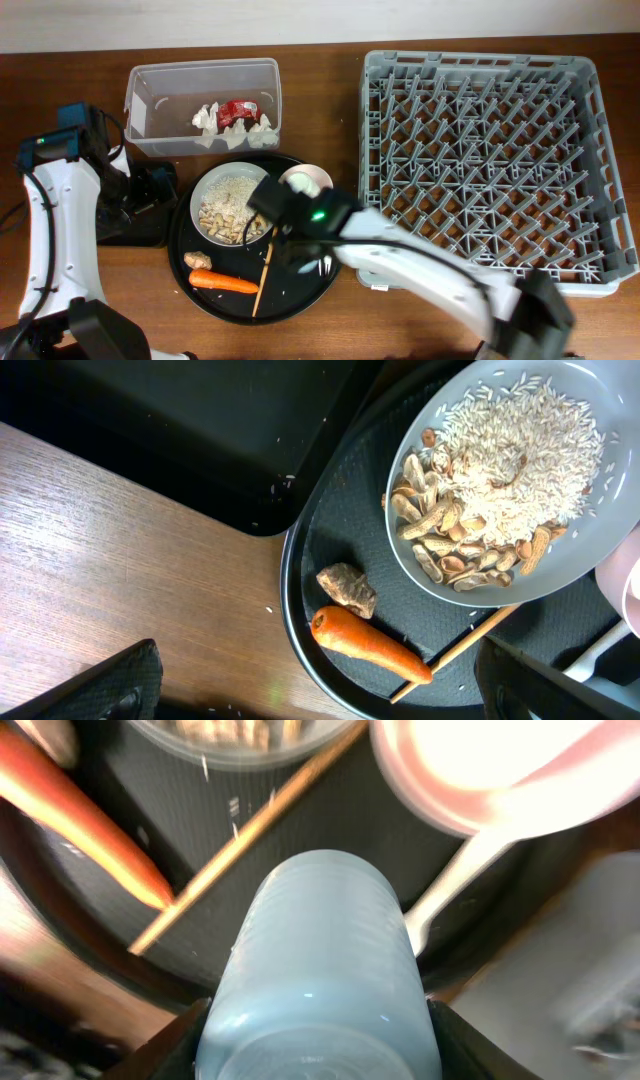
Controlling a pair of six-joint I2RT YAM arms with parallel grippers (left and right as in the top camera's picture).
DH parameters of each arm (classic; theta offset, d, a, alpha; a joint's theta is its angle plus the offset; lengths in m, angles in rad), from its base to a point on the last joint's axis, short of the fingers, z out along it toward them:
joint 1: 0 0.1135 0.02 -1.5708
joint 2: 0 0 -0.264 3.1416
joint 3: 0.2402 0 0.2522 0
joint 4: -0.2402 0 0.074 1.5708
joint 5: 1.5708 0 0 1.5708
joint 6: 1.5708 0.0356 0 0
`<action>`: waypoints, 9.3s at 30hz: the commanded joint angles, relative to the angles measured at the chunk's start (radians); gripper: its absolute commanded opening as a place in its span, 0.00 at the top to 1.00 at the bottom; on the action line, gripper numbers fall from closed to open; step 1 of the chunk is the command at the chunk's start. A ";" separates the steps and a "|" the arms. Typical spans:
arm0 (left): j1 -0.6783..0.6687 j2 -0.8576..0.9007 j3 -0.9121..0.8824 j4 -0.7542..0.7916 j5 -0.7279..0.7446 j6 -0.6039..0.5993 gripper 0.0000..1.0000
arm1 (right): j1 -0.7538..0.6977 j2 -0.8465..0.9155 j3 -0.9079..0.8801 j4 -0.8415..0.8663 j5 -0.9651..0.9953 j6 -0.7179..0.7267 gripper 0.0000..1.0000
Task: Sort waste into correct bins and load items into the dishwasher rack
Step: 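Grasp the blue cup with the right gripper and place it in the rack, then grasp the white cup from the pink bowl and place it in the rack, then reach the right gripper back to the pink bowl and grasp its rim, then lift the pink bowl and set it upright in the rack's back corner, then grasp the rim of the rice plate with the left gripper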
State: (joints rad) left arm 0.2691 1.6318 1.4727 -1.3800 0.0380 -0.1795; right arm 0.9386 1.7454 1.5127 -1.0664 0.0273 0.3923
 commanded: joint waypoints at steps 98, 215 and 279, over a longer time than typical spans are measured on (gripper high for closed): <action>0.004 0.002 0.000 0.006 0.011 -0.006 0.01 | -0.211 0.286 0.035 0.360 0.023 -0.280 0.37; 0.004 0.002 0.000 0.005 0.017 -0.006 0.01 | -0.998 -0.126 0.350 0.512 1.295 -0.576 0.96; -0.030 0.002 0.000 0.046 0.064 -0.013 0.01 | -0.841 -0.090 0.139 -0.376 -0.397 -0.366 0.13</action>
State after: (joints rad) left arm 0.2676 1.6325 1.4715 -1.3437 0.0669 -0.1802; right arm 0.0490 1.6562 1.6508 -1.4162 -0.3023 0.0170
